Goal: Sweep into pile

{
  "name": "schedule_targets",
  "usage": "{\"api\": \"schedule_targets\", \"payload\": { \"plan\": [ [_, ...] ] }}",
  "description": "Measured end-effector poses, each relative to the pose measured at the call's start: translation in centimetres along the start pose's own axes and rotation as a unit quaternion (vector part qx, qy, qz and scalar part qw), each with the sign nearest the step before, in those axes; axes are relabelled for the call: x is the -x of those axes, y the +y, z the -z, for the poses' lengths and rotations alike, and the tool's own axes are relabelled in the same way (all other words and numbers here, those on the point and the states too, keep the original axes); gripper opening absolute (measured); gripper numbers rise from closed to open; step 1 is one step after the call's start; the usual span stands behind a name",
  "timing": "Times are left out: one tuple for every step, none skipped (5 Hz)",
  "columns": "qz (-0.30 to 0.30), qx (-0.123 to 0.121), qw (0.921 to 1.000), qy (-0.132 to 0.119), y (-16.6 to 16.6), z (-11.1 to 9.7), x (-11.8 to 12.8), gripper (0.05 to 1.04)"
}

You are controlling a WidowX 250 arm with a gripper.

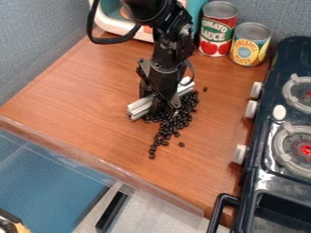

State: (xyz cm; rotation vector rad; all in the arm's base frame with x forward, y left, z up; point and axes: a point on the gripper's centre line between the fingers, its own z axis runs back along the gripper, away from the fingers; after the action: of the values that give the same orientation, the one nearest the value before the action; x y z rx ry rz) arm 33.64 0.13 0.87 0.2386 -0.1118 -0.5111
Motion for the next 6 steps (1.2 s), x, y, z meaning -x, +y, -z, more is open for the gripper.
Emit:
{"api": "schedule_targets", "payload": {
  "plan": [
    [0.006, 0.006, 1.0, 0.002, -0.8, -0.2, 0.6, 0.388],
    [0.013, 0.009, 0.9999, 0.001, -1.3, -0.2, 0.7, 0.388],
    [0.016, 0.014, 0.9998, 0.002, -1.9, -0.4, 1.1, 0.388],
    [0.005, 0.018, 0.9998, 0.003, -1.9, -0.7, 1.1, 0.388],
    [-0.028, 0.012, 0.9995, 0.005, -0.3, -1.8, 1.6, 0.388],
    [-0.071, -0.005, 0.9975, -0.008, 2.4, -3.4, 1.9, 0.388]
  ]
}}
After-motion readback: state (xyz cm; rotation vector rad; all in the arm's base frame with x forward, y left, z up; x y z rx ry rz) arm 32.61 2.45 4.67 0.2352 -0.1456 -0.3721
